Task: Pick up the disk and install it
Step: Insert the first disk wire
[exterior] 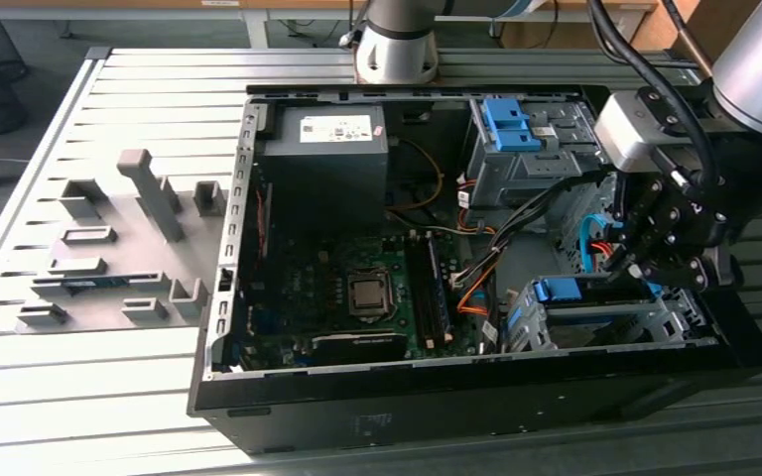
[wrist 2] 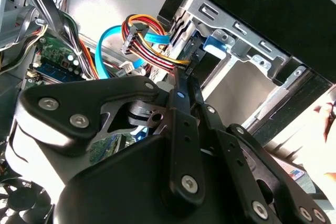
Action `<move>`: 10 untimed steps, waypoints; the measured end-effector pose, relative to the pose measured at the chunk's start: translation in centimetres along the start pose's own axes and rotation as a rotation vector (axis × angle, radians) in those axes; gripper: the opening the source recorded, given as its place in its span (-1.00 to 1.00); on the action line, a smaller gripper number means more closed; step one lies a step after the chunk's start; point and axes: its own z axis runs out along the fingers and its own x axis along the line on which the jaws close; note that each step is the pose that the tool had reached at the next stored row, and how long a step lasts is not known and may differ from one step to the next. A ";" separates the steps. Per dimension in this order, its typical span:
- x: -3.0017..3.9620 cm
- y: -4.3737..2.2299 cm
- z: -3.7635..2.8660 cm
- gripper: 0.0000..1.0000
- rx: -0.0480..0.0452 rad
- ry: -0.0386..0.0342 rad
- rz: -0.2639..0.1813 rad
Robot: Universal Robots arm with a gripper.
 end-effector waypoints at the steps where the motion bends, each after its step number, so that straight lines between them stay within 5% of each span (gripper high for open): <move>1: 0.00 0.01 0.00 -0.68 0.0000 -0.0002 0.000; 10: 0.00 0.04 0.02 -0.68 -0.0008 -0.0010 0.011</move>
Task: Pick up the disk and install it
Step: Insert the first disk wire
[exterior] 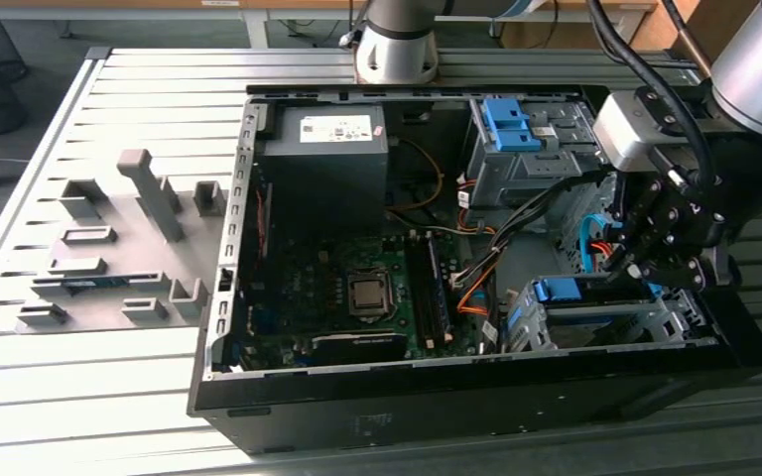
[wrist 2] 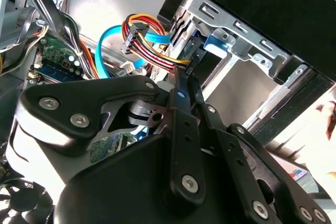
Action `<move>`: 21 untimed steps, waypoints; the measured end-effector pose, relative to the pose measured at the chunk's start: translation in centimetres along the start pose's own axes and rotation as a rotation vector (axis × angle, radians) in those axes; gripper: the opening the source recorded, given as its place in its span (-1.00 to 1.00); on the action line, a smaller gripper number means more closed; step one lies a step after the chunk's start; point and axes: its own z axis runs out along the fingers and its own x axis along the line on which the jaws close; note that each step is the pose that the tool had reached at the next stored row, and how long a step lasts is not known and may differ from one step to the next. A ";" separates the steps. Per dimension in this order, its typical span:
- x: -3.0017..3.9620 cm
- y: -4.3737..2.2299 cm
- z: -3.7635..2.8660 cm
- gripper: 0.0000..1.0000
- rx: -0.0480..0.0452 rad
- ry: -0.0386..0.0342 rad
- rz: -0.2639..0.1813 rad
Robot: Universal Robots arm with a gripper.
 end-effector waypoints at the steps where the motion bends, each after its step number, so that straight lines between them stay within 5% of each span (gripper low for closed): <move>1: 0.00 0.00 0.00 -0.68 -0.0001 -0.0001 0.002; 18: 0.00 -0.09 0.48 -0.68 -0.0026 -0.0041 0.009; 21: 0.00 -0.08 0.34 -0.53 -0.0026 -0.0043 0.009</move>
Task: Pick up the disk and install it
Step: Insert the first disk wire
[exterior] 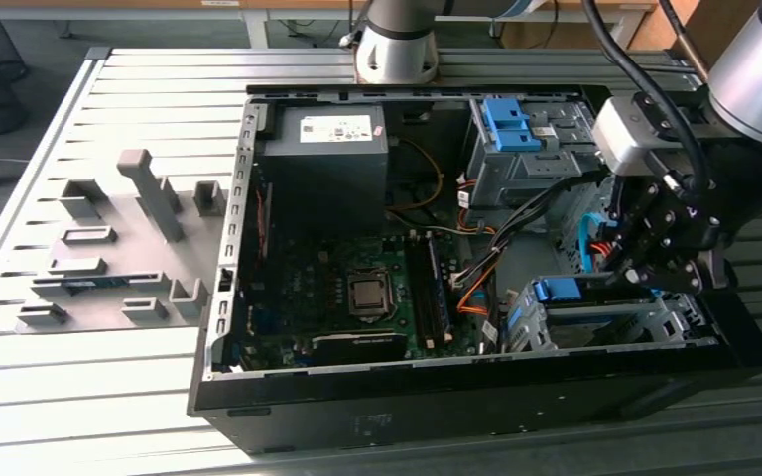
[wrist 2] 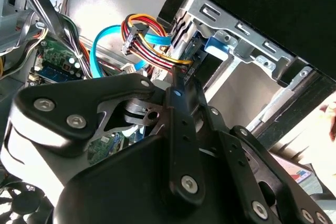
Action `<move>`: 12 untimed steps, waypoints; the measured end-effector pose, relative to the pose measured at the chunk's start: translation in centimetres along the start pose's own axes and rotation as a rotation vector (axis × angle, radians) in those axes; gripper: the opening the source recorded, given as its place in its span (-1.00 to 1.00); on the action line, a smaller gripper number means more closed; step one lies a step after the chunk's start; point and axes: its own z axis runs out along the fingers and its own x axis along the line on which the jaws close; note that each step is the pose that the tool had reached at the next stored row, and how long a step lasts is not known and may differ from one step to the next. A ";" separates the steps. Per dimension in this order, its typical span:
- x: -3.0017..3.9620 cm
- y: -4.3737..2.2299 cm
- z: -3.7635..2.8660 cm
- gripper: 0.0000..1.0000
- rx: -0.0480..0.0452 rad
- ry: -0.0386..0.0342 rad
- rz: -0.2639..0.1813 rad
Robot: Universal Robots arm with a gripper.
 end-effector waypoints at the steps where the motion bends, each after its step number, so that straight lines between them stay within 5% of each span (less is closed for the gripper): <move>1: 0.00 0.00 -0.17 -0.53 0.0001 0.0002 0.000; 6: 0.00 0.01 -1.00 -0.53 0.0000 0.0003 0.000; 12: 0.00 0.01 -1.02 -0.79 -0.0003 0.0003 0.000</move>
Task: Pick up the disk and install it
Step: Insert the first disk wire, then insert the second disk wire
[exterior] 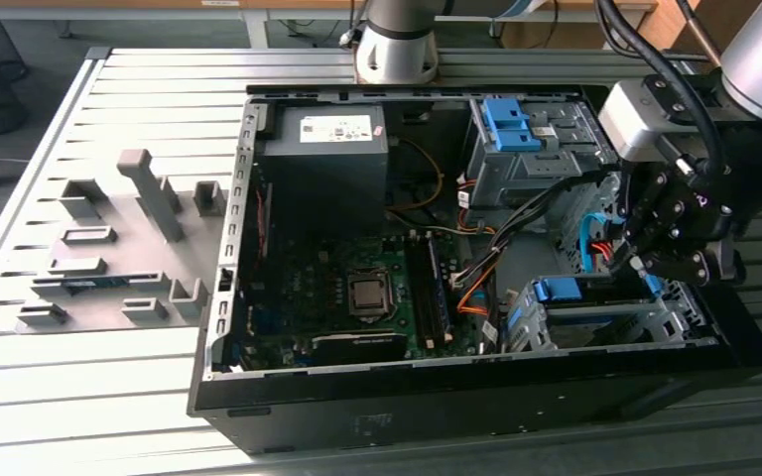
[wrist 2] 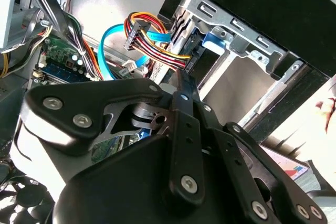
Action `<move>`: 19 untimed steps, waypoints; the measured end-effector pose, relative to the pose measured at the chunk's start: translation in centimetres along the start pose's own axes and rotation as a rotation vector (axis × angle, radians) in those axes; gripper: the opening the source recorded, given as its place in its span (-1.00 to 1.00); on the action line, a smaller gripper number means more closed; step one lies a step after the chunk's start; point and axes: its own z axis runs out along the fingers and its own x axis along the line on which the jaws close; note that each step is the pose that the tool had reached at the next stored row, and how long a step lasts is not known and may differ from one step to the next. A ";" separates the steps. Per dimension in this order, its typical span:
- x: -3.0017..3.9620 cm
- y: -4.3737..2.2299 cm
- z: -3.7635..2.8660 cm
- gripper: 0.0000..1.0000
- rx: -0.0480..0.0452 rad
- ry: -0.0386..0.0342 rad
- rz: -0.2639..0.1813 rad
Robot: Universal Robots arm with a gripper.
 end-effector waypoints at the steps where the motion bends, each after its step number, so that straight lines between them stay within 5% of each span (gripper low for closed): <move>1: 0.00 0.00 0.00 -0.79 0.0000 0.0000 0.000; 14: 0.00 0.02 0.00 -0.79 -0.0005 0.0000 0.000; 19: 0.04 0.74 0.01 -0.79 -0.0005 0.0000 0.000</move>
